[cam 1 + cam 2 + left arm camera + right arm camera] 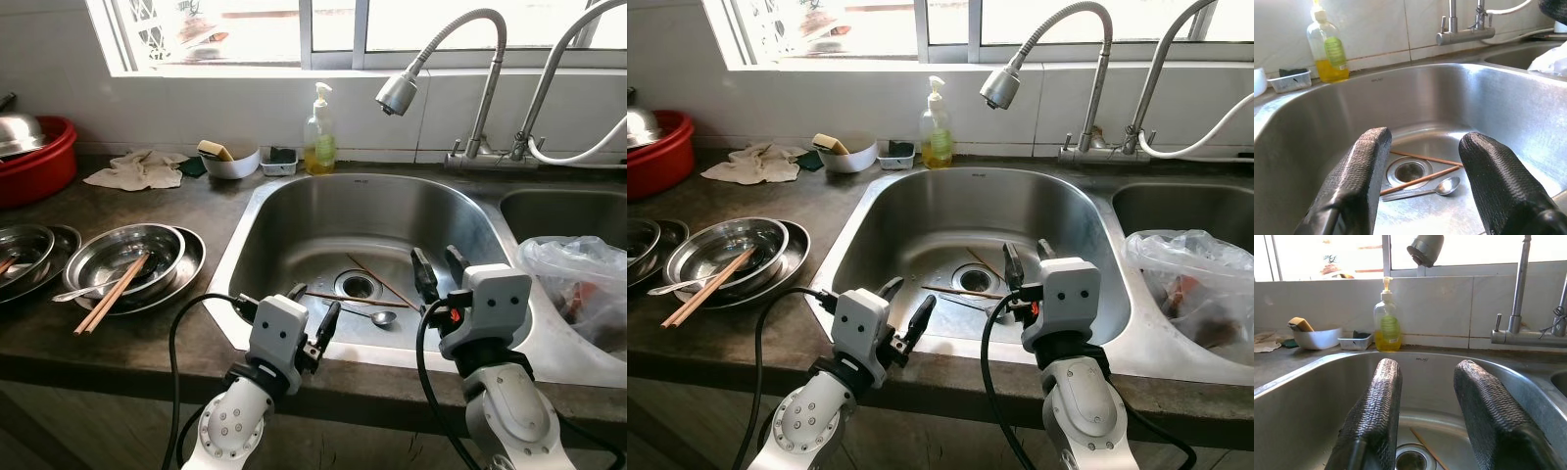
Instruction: Kitchen organization
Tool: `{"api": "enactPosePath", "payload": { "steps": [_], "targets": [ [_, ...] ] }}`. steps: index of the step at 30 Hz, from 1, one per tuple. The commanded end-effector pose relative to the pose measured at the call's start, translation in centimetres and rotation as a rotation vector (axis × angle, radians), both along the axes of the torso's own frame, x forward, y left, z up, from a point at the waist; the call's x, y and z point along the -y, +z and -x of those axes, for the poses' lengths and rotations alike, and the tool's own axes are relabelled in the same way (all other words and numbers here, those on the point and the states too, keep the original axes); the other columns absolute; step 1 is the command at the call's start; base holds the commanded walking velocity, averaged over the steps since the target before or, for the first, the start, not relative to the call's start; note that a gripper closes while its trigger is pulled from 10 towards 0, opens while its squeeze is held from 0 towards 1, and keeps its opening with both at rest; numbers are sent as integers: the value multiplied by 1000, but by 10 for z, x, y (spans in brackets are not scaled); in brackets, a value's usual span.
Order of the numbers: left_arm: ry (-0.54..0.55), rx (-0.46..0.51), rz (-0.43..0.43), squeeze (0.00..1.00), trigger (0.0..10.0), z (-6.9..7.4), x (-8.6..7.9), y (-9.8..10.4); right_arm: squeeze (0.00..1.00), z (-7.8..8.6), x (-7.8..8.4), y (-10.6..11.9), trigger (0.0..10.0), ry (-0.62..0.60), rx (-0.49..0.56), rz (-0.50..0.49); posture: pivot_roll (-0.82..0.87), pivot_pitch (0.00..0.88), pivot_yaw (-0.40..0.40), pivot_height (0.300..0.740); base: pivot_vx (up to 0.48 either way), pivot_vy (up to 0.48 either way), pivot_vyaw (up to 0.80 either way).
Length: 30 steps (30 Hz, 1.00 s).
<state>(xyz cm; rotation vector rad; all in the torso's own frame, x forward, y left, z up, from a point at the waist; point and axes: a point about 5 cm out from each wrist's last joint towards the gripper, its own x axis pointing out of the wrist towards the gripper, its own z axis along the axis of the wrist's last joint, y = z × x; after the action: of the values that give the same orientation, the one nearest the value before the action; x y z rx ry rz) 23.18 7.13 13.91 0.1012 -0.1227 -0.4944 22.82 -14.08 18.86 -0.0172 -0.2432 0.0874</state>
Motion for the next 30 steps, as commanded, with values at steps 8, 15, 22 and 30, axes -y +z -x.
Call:
{"api": "enactPosePath", "payload": {
  "steps": [8,15,22,30],
  "targets": [
    [1,2,-13,0,10000,3,0,-3,0,-2,-8,5,10000,20,22,-21,-18,0,20,740,-286,0,0],
    [0,-4,-20,0,10000,4,-1,-5,0,-3,-10,5,10000,24,21,-27,-17,0,21,740,-318,0,0],
    [4,-3,-18,0,10000,4,0,-4,0,-4,-12,5,10000,27,19,-36,-11,0,17,740,-329,0,0],
    [15,13,-8,0,10000,3,0,0,0,-4,-13,6,10000,30,29,-40,-13,0,16,740,-330,0,0]
  ]
}}
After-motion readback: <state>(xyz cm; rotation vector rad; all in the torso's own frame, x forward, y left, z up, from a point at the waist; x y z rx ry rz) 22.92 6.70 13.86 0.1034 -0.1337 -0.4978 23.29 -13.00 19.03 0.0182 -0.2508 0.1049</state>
